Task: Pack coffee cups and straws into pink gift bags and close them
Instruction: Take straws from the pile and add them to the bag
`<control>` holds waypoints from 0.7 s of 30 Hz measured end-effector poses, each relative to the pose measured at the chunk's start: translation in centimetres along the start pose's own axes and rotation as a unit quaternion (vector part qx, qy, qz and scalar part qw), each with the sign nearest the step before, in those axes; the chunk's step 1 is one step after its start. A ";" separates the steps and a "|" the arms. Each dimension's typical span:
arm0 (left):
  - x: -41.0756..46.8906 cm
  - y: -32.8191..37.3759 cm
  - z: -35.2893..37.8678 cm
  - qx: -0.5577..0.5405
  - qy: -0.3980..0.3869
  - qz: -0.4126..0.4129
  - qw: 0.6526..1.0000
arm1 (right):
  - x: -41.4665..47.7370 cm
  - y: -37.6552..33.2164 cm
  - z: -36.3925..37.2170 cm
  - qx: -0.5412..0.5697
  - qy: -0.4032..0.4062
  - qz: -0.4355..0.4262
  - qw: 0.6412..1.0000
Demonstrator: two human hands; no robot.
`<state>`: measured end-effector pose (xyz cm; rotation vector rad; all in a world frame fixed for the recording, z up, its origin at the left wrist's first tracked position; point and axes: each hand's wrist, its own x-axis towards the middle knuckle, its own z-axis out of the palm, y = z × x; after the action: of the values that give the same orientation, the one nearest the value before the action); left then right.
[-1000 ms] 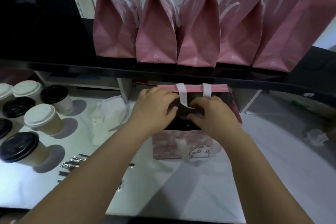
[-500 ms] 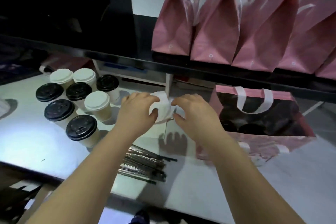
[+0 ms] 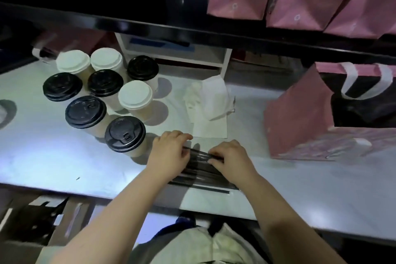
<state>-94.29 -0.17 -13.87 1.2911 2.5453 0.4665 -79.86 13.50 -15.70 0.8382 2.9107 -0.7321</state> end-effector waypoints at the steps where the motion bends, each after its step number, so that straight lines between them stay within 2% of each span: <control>1: -0.1 -0.4 0.2 -0.005 -0.006 0.003 1.000 | 0.0 -0.2 0.6 -0.009 0.000 0.003 1.000; 5: -0.3 -1.6 0.3 -0.037 -0.016 0.010 0.999 | -0.1 -0.3 2.4 -0.031 0.003 0.014 0.999; 11: -0.4 -2.5 -0.1 -0.097 0.015 0.004 0.995 | 0.4 -0.2 2.8 0.017 0.028 0.030 0.999; 21: -0.5 -2.5 0.2 -0.101 0.064 0.031 0.992 | 0.8 1.1 1.5 0.090 0.081 0.059 0.991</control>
<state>-95.77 -1.96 -14.97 1.3059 2.4850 0.8220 -80.08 14.06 -17.60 1.1259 2.9326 -0.9716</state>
